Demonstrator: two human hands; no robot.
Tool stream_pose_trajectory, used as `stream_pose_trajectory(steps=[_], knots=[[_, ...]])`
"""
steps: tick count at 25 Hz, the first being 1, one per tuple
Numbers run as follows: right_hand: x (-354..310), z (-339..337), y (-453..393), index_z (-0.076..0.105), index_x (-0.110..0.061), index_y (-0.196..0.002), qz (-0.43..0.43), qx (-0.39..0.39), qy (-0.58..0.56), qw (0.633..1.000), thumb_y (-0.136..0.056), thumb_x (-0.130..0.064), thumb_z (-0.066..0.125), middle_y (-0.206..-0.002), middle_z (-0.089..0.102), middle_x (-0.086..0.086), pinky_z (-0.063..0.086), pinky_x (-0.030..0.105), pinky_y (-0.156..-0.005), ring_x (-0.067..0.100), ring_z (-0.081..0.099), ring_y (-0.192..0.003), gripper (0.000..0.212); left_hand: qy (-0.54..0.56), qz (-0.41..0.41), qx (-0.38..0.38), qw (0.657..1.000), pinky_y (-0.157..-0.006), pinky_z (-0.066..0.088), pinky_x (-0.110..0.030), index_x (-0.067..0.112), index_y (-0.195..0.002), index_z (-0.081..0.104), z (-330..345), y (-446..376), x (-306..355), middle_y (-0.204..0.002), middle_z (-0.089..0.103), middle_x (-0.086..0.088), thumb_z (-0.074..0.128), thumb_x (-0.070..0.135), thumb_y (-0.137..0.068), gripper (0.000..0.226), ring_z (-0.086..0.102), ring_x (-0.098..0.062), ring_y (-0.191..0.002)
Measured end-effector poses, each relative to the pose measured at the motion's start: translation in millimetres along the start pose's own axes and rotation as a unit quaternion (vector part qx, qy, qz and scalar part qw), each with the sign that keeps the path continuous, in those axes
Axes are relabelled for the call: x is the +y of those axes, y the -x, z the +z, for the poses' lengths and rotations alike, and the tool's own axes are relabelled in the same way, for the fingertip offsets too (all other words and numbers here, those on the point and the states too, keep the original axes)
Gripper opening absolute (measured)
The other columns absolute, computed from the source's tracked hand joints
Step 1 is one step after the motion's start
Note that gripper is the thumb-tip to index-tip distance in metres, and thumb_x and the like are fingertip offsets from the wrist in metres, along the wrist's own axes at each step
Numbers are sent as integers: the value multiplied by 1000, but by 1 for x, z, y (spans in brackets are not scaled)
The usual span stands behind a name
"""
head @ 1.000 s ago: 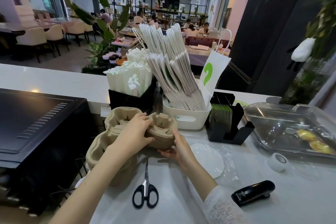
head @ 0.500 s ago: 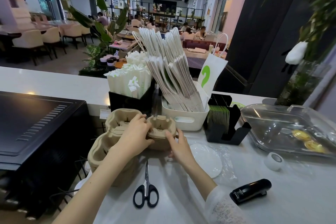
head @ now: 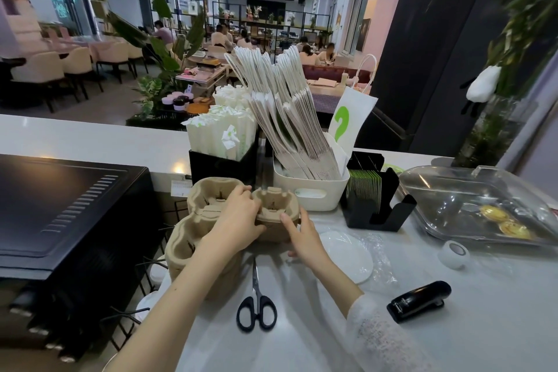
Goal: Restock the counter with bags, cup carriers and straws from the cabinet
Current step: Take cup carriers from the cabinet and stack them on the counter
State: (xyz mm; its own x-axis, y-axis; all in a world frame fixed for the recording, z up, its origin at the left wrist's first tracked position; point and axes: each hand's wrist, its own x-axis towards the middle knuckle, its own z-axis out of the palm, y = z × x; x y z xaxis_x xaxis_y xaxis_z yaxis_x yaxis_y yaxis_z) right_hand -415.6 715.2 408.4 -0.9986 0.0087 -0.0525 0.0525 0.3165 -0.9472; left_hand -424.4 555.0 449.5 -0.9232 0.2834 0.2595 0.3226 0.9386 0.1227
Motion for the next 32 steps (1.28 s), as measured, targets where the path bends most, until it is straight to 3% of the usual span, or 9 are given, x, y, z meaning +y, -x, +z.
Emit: stream_pose_trajectory(steps=[5,7,9,11,14,18,21,26,32], knots=[[-3,-12,3,29,-26,-147,56,-3,27,998,-88,-57,55,-135,51,13,48,18,-43,21,58,-91,72,22,-4,3,1000,-112,25,-28,10,-107,64,5,-1,-2,-117,61,-8,69,38,-79,40,28,-23,-138],[-1,-23,10,26,-21,-149,68,8,27,997,-88,-57,56,-139,47,10,49,17,-49,22,61,-101,77,29,-4,2,1000,-110,27,-30,10,-110,63,5,0,-2,-119,61,-8,71,36,-78,42,31,-25,-137],[4,-34,21,32,-17,-147,61,24,23,998,-90,-47,60,-139,47,6,54,22,-60,24,59,-111,71,23,-1,8,1000,-107,33,-35,11,-120,59,1,1,-2,-128,57,-8,70,35,-78,50,36,-26,-132],[9,-45,34,44,-15,-139,40,54,36,997,-90,-36,62,-132,54,5,58,30,-71,21,63,-104,56,25,-4,15,1000,-99,39,-39,15,-124,56,-6,5,1,-131,54,-5,69,36,-78,52,43,-26,-124],[8,-59,51,54,-15,-130,23,78,32,996,-89,-25,63,-121,61,3,58,38,-81,17,64,-92,43,59,-1,37,998,-89,44,-42,19,-115,58,-19,18,10,-117,59,-2,66,36,-80,40,49,-26,-112],[-3,-63,80,57,-13,-125,0,68,40,997,-89,-20,64,-116,62,2,58,42,-82,16,61,-86,38,111,10,52,992,-82,48,-39,20,-117,59,-38,53,25,-122,60,1,67,31,-83,36,53,-23,-106],[-5,-64,118,57,-12,-124,-19,50,44,998,-90,-19,62,-115,61,2,57,37,-80,15,60,-87,35,123,3,62,991,-77,48,-34,23,-120,60,-53,93,42,-119,62,2,67,31,-84,37,56,-20,-103],[-10,-65,184,57,-13,-123,-48,21,65,997,-90,-19,61,-114,63,2,56,35,-80,18,60,-93,34,172,-55,47,982,-87,51,-35,24,-124,59,-73,171,60,-115,65,5,64,32,-87,38,59,-14,-106],[-15,-32,260,62,-11,-115,-71,-31,72,994,-89,-16,58,-108,66,6,57,39,-83,23,64,-98,27,267,-146,26,952,-78,53,-23,18,-107,68,-88,284,65,-101,70,4,63,21,-88,20,65,-9,-90]])
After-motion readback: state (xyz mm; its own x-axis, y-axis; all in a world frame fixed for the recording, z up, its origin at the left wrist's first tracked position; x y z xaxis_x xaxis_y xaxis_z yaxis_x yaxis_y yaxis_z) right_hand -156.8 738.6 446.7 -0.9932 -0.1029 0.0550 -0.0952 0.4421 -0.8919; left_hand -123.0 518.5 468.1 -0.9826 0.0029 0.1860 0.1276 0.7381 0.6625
